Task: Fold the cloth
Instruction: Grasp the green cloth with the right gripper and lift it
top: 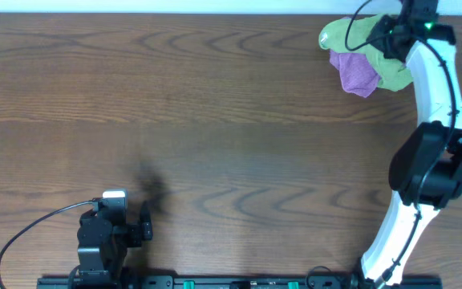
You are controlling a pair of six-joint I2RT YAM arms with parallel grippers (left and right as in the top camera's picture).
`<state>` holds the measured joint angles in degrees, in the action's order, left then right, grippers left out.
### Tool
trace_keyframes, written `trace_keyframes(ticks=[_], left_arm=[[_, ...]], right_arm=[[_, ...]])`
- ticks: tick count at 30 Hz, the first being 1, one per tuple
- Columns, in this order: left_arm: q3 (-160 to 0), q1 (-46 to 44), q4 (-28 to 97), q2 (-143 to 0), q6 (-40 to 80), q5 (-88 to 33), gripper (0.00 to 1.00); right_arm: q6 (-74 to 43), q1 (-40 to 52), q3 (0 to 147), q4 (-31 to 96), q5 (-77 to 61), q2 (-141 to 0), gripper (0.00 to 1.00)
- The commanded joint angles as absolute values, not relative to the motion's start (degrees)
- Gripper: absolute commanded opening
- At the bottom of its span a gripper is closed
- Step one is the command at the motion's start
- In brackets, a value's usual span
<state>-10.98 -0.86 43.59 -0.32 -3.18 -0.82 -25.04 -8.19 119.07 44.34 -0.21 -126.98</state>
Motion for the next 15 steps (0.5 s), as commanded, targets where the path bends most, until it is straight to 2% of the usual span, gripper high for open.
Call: trace_keyframes(ticks=[1, 7, 15], left_arm=[[-10.33, -0.95, 46.11, -0.27, -3.01, 0.23, 0.95], [-10.33, -0.95, 46.11, -0.27, -3.01, 0.23, 0.95], [-10.33, -0.95, 46.11, -0.27, -3.01, 0.23, 0.95]], right_arm=[[-21.34, -5.43, 124.62, 48.77, -0.64, -124.66, 0.01], [-18.09, -0.78, 128.9, 59.77, -0.67, -120.68, 0.01], [-16.64, 6.24, 128.9, 68.03, -0.25, -112.2, 0.01]])
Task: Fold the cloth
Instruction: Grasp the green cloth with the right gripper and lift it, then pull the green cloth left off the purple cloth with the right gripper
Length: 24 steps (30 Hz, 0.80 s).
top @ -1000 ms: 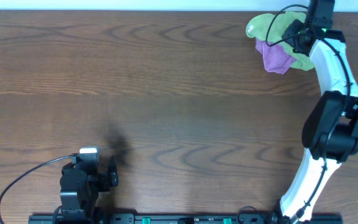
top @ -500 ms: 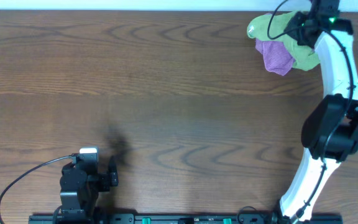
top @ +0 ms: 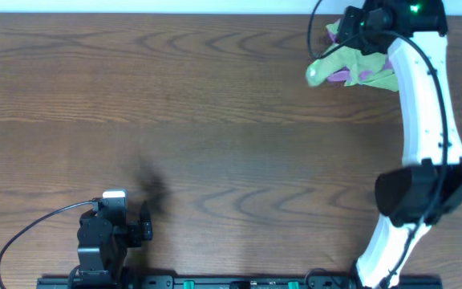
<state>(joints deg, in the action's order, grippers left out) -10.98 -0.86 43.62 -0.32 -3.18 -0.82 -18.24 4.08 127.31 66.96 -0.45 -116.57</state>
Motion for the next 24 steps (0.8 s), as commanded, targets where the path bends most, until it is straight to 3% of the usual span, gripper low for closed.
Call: trace_keyframes(ticks=[1, 11, 17, 24], left_arm=[[-10.33, -0.95, 46.11, -0.27, -3.01, 0.23, 0.95], [-10.33, -0.95, 46.11, -0.27, -3.01, 0.23, 0.95], [-10.33, -0.95, 46.11, -0.27, -3.01, 0.23, 0.95], [-10.33, -0.95, 46.11, -0.27, -3.01, 0.27, 0.95]], right_arm=[[-16.67, 7.11, 128.9, 68.97, -0.32, -111.15, 0.01], [-18.22, 16.32, 128.9, 79.22, 6.9, -105.58, 0.01], [-18.17, 18.09, 128.9, 82.21, 0.03, -105.58, 0.01], [-18.24, 27.94, 128.9, 82.76, -4.89, -105.56, 0.01]])
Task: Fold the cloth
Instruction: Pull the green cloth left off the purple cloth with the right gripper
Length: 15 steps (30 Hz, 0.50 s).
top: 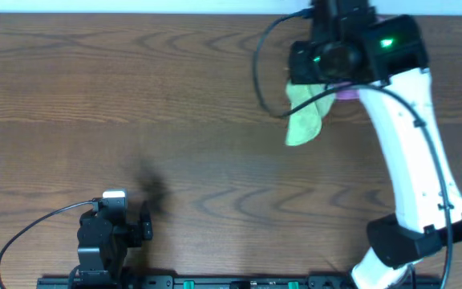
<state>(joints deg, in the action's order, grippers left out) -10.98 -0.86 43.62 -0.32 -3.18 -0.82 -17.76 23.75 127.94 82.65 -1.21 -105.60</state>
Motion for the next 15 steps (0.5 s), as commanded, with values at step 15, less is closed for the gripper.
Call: trace_keyframes(ticks=[15], left_arm=[[-10.33, -0.93, 46.06, -0.27, -3.03, 3.42, 0.95]], right_arm=[[-18.94, 36.82, 126.74, 75.18, -1.96, -108.99, 0.01]])
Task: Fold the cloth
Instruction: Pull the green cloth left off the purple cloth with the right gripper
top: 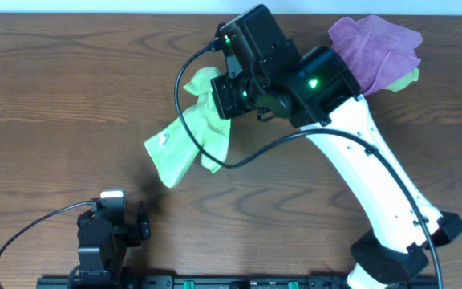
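Observation:
A light green cloth (184, 136) hangs bunched from my right gripper (224, 95), which is shut on its upper part above the middle of the table. The cloth trails down and to the left, with a small mark near its lower end. The gripper's fingers are hidden under the wrist and its camera. My left gripper (141, 225) rests at the near left edge, far from the cloth; its jaws stand close together with nothing between them.
A purple cloth (375, 44) lies on top of another green cloth (406, 79) at the far right corner. The right arm's white links (375, 168) stretch from the near right edge across the table. A black cable (22, 233) loops by the left arm.
My right gripper has moved left and toward the middle of the table with the green cloth. The cloth now hangs longer and more spread. The purple cloth shows uncovered at the far right.
My right gripper was at the pile of green and purple cloths in the far right corner. Then it held a green cloth lifted at the pile's left side. It then stood further left with the cloth dangling, and now holds it over the middle. The left arm stayed still.

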You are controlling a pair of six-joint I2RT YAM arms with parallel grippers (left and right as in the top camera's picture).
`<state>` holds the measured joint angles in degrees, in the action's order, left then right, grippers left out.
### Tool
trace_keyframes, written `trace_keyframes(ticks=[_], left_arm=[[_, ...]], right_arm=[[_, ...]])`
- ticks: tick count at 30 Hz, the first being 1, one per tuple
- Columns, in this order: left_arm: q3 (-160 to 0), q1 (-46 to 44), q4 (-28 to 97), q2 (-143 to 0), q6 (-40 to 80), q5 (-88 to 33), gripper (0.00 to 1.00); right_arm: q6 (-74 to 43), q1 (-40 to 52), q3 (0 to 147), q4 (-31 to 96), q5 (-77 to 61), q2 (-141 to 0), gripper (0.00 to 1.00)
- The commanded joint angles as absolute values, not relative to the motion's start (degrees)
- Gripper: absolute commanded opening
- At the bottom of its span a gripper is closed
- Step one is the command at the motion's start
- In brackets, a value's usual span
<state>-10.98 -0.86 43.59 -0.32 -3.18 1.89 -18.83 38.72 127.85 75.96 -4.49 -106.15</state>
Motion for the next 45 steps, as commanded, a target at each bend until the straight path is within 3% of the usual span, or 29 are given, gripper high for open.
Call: trace_keyframes(ticks=[1, 5, 6, 7, 16, 23, 26, 38, 45], left_arm=[[-10.33, -0.93, 46.06, -0.27, -3.03, 3.42, 0.96], [-10.33, -0.93, 46.06, -0.27, -3.03, 3.42, 0.95], [-10.33, -0.95, 46.06, -0.27, -3.03, 3.4, 0.95], [-10.33, -0.95, 46.06, -0.27, -3.03, 3.42, 0.95], [-10.33, -0.93, 46.09, -0.27, -3.03, 3.4, 0.96], [-10.33, -0.95, 46.06, -0.27, -3.01, 3.4, 0.95], [-10.33, -0.93, 45.6, -0.27, -3.22, 3.55, 0.96], [-10.33, -0.93, 45.17, -0.27, -2.31, 2.72, 0.95], [-10.33, -0.93, 45.15, -0.27, -2.31, 2.72, 0.95]], right_arm=[[-18.26, 36.1, 125.82, 74.35, -1.93, -110.43, 0.01], [-16.45, 31.88, 121.25, 69.69, 1.02, -118.48, 0.04], [-16.73, 30.57, 120.99, 69.08, 2.79, -120.75, 0.43], [-17.32, 29.1, 121.01, 68.75, 4.45, -122.96, 0.99], [-20.4, 19.7, 121.12, 71.02, 6.22, -122.48, 0.99], [-15.03, 20.56, 119.68, 79.42, 1.63, -121.54, 0.99], [-14.15, 22.28, 117.82, 77.23, 1.06, -121.54, 0.9], [-10.15, 23.81, 103.2, 65.93, -3.7, -121.62, 0.86], [-10.2, 23.88, 98.1, 61.84, -5.21, -121.62, 0.74]])
